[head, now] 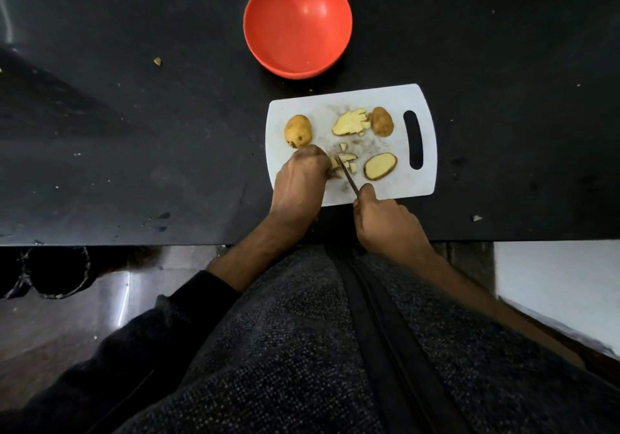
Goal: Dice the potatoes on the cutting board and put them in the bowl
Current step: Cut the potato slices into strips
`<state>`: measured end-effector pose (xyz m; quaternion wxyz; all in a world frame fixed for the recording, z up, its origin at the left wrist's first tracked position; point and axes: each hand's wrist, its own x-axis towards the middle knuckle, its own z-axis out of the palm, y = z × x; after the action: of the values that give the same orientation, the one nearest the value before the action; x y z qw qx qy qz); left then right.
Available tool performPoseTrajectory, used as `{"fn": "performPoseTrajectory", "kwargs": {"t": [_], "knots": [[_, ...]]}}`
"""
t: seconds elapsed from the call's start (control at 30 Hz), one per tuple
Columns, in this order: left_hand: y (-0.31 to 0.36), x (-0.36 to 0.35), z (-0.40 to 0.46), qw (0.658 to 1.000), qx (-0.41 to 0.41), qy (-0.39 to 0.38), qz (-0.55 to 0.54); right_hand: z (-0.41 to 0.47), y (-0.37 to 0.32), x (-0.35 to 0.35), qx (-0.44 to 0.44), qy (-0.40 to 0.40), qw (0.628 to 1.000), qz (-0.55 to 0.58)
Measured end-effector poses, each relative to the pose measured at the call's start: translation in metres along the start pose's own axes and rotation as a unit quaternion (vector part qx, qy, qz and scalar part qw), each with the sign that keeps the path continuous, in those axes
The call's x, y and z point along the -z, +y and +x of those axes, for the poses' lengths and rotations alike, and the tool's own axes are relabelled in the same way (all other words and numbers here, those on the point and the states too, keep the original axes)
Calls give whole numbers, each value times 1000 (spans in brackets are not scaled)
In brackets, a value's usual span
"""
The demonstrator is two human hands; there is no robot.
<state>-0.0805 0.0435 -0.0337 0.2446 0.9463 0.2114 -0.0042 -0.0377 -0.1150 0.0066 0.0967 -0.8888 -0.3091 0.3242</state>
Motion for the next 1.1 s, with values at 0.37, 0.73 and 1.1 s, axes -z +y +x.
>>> {"fn": "performPoseTrajectory", "kwargs": {"t": [0.37, 0.73, 1.1], "knots": [[-5, -2, -2, 998, 4, 14, -66, 9, -9, -4, 35, 22, 999, -32], [1, 1, 2, 999, 5, -2, -42, 15, -15, -11, 9, -23, 999, -29], [0, -3, 0, 1000, 2, 0, -19, -2, -8, -6, -14, -104, 994, -9]]}}
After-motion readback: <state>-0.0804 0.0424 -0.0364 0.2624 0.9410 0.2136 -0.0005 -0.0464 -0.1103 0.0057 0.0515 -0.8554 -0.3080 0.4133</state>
